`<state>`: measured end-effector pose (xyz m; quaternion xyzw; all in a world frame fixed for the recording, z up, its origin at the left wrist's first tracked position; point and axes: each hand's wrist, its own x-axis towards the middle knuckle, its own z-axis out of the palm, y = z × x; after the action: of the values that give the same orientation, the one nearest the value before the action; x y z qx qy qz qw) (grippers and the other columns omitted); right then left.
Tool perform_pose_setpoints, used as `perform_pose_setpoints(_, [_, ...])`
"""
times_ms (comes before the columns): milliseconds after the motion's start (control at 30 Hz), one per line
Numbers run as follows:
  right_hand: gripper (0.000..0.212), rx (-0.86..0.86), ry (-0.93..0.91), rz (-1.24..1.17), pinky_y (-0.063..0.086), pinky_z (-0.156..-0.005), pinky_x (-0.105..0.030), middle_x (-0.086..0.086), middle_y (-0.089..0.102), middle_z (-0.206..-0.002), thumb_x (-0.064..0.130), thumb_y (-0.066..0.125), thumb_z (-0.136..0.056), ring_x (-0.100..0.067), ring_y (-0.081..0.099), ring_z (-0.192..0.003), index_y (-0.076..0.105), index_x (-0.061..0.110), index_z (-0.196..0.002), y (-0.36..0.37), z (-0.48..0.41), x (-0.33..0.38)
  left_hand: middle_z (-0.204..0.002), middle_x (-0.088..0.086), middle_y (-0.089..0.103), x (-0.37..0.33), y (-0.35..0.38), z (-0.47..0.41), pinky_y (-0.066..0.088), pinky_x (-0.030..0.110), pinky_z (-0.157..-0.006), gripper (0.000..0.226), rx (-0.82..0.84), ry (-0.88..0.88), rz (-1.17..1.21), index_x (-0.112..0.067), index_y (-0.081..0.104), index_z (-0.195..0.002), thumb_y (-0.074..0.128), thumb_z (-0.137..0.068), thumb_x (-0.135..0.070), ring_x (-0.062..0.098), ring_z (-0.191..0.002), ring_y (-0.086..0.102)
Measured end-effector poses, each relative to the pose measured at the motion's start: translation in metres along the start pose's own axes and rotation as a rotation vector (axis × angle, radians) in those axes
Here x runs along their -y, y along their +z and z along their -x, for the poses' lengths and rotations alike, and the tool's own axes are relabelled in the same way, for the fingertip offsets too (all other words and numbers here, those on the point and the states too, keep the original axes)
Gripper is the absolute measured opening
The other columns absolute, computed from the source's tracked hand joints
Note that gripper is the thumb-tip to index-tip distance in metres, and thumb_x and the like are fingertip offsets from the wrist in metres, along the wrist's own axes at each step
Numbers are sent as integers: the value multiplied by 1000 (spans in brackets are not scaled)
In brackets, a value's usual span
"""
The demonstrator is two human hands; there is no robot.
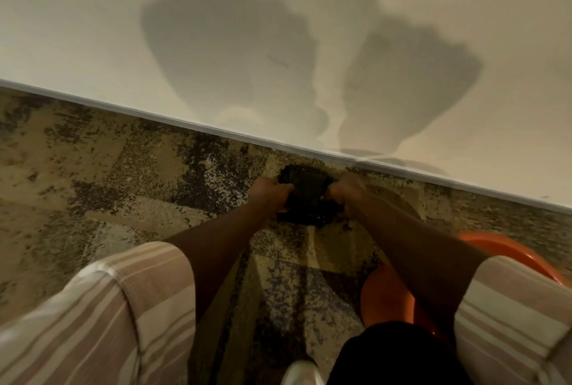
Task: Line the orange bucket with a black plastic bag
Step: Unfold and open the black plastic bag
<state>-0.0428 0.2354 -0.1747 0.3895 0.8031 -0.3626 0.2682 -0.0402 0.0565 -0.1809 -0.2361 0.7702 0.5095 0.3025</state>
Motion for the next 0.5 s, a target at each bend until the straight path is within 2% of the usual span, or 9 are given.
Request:
perform_pose_setpoints(100, [45, 18, -37, -48, 64, -88, -49, -17, 67, -119, 5, 82, -86, -25, 65, -85, 61, 1, -126, -8, 23, 2, -102, 16, 74, -4, -8, 21, 63, 29, -55, 15, 0, -19, 65, -7, 63, -85, 71, -95, -15, 24, -79, 74])
perform_pose_setpoints(167, [54, 20, -84, -48, 63, -86, -42, -15, 65, -125, 12, 83, -87, -27, 64, -95, 59, 2, -134, -17, 44, 3, -104, 19, 75, -7, -18, 42, 66, 36, -60, 15, -1, -45, 87, -2, 65, -93, 72, -94, -15, 29, -82, 77])
perform_pose_setpoints(233, [42, 16, -124, -74, 60, -75, -38, -12, 66, -116, 17, 83, -88, -28, 64, -101, 64, 7, -124, -30, 67, 2, -106, 20, 75, -12, -30, 63, 67, 37, -62, 21, 22, -91, 133, 2, 66, -105, 72, -94, -14, 29, -79, 78])
perform_pose_setpoints(267, [33, 10, -141, -93, 59, -75, -39, -11, 66, -110, 18, 82, -89, -29, 64, -103, 65, 9, -115, -36, 79, 3, -106, 19, 75, -15, -36, 75, 66, 34, -59, 24, 47, -103, 151, 3, 65, -110, 72, -94, -14, 27, -76, 77])
perform_pose_setpoints(300, [33, 11, -157, -114, 60, -80, -42, -11, 67, -111, 19, 82, -89, -31, 66, -105, 66, 7, -115, -46, 93, 5, -107, 18, 75, -22, -43, 90, 67, 34, -62, 28, 71, -105, 156, 3, 65, -113, 73, -94, -16, 26, -76, 77])
perform_pose_setpoints(367, [39, 52, -149, -179, 61, -92, -50, -13, 70, -116, 18, 82, -89, -36, 69, -107, 68, 7, -124, -66, 120, 12, -109, 15, 74, -36, -55, 120, 67, 42, -80, 34, 83, -107, 156, -3, 62, -113, 77, -91, -23, 29, -90, 77])
perform_pose_setpoints(400, [37, 90, -137, -211, 61, -91, -52, -13, 71, -115, 16, 82, -88, -37, 70, -104, 68, 10, -121, -78, 140, 17, -110, 13, 72, -46, -64, 140, 66, 45, -86, 35, 72, -118, 163, -7, 60, -110, 79, -89, -26, 30, -97, 75])
perform_pose_setpoints(433, [32, 123, -118, -246, 62, -89, -53, -13, 73, -113, 15, 83, -86, -38, 72, -101, 68, 13, -115, -87, 153, 20, -111, 13, 71, -54, -72, 156, 65, 45, -87, 36, 73, -130, 198, -9, 59, -108, 81, -87, -29, 30, -101, 74])
perform_pose_setpoints(500, [28, 180, -78, -326, 61, -90, -57, -12, 76, -107, 11, 90, -75, -38, 74, -97, 73, 12, -98, -110, 192, 30, -118, 14, 72, -76, -90, 193, 67, 38, -77, 47, 122, -147, 317, -5, 62, -117, 83, -84, -31, 29, -104, 73])
